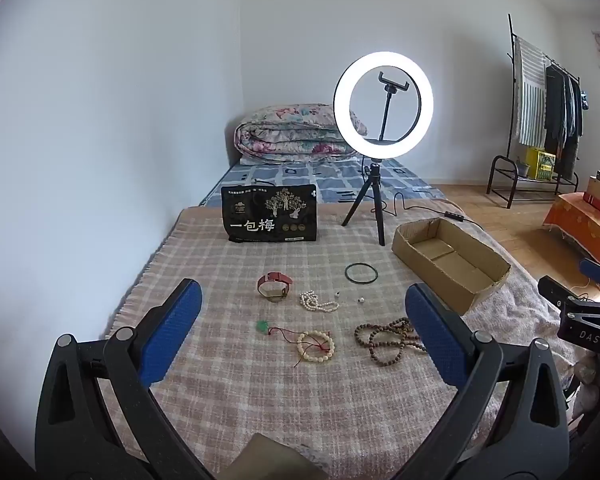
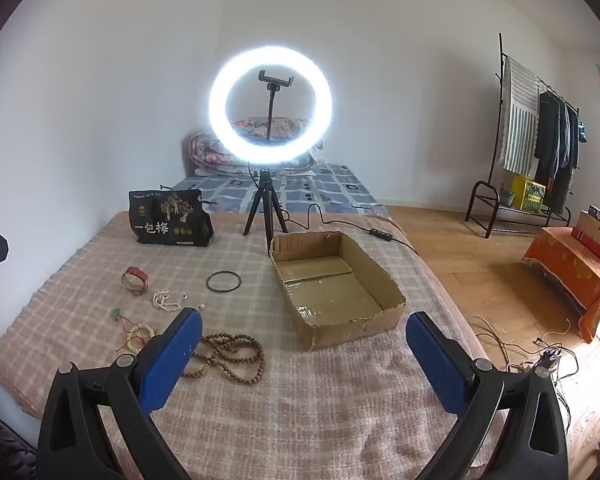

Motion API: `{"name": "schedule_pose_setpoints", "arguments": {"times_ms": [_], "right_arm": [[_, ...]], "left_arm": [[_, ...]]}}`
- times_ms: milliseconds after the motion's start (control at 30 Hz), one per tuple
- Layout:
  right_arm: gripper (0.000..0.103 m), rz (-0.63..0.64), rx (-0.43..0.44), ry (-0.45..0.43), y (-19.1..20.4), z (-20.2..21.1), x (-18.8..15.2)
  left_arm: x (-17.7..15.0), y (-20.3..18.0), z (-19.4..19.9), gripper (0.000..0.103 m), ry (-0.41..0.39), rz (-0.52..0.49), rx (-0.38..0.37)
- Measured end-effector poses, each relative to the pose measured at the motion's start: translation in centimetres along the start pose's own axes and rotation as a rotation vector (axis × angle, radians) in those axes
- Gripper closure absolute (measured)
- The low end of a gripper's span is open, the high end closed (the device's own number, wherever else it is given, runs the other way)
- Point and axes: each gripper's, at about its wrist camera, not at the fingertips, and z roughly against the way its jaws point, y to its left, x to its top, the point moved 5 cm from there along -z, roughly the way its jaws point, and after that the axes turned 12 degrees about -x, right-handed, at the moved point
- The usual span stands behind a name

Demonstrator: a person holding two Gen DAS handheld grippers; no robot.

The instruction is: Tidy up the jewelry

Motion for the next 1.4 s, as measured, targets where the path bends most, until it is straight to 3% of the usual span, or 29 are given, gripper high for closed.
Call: {"name": "schedule_pose_setpoints", "arguments": {"times_ms": [1400], "right_arm": [[0.0, -0.01, 0.005, 0.003, -0.3, 0.1, 0.2]], "left_arm": [[2.4, -0.9, 0.9, 0.0, -0.024, -0.015, 0.001]]}}
